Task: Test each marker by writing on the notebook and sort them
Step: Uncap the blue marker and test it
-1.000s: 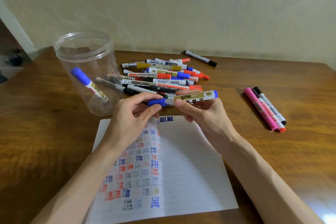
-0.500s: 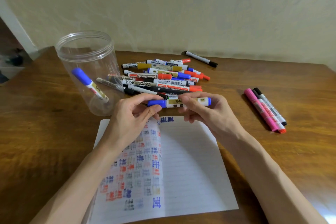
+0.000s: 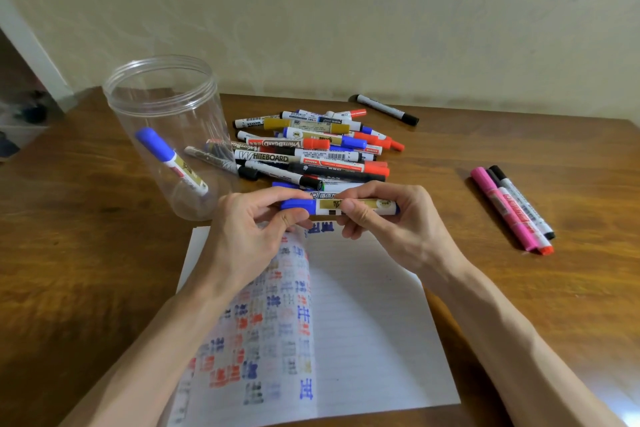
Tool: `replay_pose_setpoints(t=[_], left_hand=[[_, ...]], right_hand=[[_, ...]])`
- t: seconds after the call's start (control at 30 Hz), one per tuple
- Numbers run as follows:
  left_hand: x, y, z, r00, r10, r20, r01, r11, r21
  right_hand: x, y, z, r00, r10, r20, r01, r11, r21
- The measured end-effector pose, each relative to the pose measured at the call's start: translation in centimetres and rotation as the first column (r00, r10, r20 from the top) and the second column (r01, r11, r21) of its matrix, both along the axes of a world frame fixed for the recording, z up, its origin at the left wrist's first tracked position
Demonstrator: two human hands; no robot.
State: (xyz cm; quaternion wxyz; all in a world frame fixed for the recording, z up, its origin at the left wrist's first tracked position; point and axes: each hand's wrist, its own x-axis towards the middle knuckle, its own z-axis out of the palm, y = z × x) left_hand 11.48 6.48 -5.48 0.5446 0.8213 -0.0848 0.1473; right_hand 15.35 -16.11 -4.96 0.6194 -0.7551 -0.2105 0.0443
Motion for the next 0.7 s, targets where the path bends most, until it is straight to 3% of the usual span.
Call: replay_pose_setpoints(t=[0.27,0.57,0.7], left_hand=[[0.3,0.7,0.9,0.998,-0.057,0.020,0.057,0.998,0.031],[0.1,0.5,2.0,0.998,-0.071,-0.002,0.069,0.985,-0.159],[-0.2,0.2,2.8,0.998,0.056,0.042,-0.043,0.964,-0.262]], right_hand=[[0.2,0.5,-0.5,0.998,0.021,-0.052,-0.017,0.997,0.081],[0.5,0.8,-0.6,0.999,0.039,0.029,-0.040,0.999,0.014],[0.5,1.0,-0.5,0.993,-0.103,0.054,0.105,0.994,-0.040]])
